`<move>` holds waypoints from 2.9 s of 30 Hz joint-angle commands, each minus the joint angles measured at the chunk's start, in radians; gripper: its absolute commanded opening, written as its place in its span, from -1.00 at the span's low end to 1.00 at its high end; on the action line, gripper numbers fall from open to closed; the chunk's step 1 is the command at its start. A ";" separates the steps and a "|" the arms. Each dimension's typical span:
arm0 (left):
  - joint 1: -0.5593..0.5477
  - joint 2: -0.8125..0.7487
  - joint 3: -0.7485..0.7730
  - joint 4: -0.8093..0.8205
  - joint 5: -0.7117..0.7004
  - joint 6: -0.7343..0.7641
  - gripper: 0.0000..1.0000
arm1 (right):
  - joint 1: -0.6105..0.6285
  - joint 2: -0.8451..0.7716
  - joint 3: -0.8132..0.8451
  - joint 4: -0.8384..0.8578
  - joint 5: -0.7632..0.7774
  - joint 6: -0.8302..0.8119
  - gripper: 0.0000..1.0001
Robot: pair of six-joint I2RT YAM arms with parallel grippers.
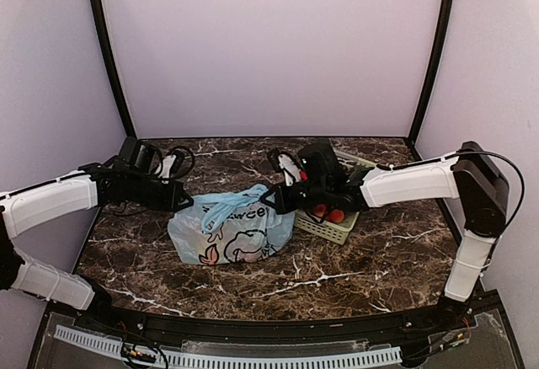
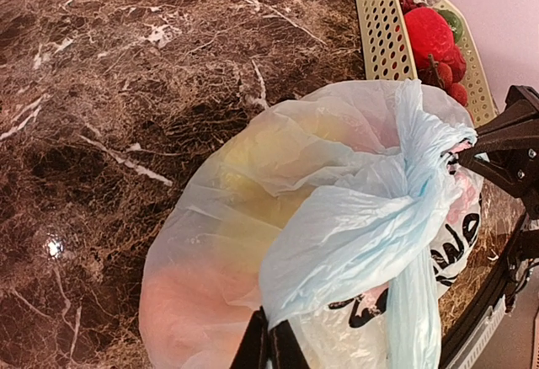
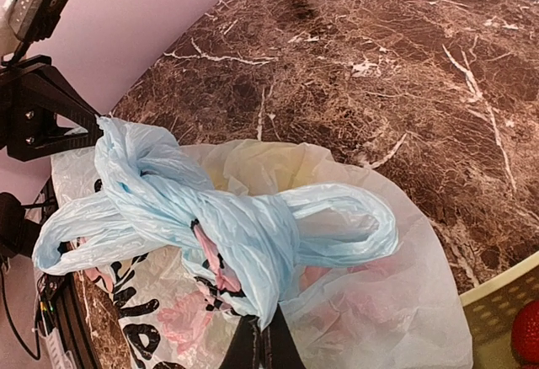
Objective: Untie the knot of the plastic bag and take out the fruit
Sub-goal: Untie the bag handles from the takeout bag.
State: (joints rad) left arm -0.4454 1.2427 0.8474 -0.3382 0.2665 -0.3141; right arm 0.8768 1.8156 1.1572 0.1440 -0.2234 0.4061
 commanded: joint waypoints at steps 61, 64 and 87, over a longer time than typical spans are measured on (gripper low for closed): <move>-0.246 0.236 0.276 -0.082 -0.045 0.321 -0.93 | -0.040 0.115 0.288 -0.254 -0.154 -0.122 0.46; -0.246 0.228 0.265 -0.072 -0.043 0.319 -0.98 | -0.039 0.131 0.305 -0.260 -0.166 -0.126 0.36; -0.242 0.191 0.241 -0.038 -0.182 0.269 -0.99 | -0.038 0.116 0.292 -0.263 -0.077 -0.071 -1.00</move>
State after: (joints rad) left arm -0.6884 1.4879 1.1152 -0.3893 0.1703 -0.0193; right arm 0.8433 1.9820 1.4746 -0.1368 -0.3897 0.3138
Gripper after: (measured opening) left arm 0.009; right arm 0.008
